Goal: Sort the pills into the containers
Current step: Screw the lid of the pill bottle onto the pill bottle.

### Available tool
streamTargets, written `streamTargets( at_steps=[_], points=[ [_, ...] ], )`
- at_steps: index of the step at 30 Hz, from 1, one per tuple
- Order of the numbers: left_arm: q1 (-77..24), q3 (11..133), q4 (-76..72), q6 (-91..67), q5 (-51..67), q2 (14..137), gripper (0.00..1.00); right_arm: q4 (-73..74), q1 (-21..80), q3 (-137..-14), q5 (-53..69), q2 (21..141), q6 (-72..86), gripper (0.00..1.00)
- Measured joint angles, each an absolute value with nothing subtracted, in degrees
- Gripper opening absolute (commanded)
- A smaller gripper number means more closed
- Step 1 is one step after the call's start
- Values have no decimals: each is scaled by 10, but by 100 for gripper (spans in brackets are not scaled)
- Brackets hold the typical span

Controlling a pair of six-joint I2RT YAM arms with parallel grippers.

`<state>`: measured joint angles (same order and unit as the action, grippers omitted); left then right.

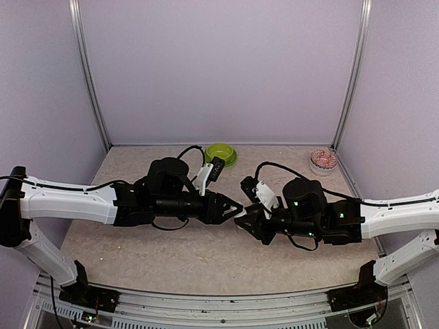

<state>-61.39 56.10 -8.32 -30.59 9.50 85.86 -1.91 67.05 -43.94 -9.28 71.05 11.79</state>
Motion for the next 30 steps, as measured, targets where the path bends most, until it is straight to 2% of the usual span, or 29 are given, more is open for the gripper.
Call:
streamTargets(
  at_steps=[4,7,30],
  points=[
    [-610,563,-82,-307,101,860,62,-18,670,-440,-93,711,116,29],
    [-606,563,-83,-310,107,860,63,-17,670,-440,-93,712,115,29],
    [-588,558,-117,-332,168,861,46,-15,670,-440,-95,712,114,29]
  ],
)
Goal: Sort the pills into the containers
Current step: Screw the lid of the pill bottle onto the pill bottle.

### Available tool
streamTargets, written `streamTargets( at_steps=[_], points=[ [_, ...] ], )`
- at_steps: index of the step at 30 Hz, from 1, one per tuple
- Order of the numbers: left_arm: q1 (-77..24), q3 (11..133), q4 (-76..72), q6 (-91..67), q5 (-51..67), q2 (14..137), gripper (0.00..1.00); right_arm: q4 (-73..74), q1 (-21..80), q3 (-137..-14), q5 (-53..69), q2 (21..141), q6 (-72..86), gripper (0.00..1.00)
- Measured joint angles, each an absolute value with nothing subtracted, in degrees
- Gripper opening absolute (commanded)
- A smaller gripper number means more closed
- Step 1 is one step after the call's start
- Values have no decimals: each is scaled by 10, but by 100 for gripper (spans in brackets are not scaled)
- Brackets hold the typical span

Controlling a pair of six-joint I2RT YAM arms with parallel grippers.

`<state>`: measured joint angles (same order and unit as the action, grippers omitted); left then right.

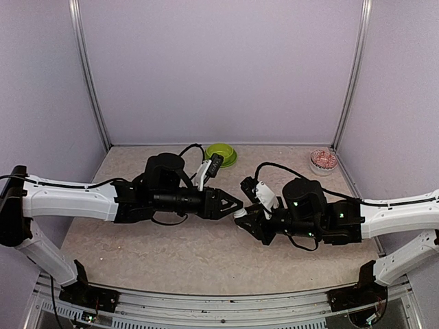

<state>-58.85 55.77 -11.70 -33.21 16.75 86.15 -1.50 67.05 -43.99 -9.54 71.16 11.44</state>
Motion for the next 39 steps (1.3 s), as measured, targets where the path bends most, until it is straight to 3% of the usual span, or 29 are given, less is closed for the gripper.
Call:
streamTargets(
  at_steps=[16,39],
  points=[
    [-592,558,-120,-330,171,870,30,-14,670,-440,-97,712,115,29],
    [-621,608,-51,-340,83,930,29,65,701,-472,-220,764,101,29]
  ],
)
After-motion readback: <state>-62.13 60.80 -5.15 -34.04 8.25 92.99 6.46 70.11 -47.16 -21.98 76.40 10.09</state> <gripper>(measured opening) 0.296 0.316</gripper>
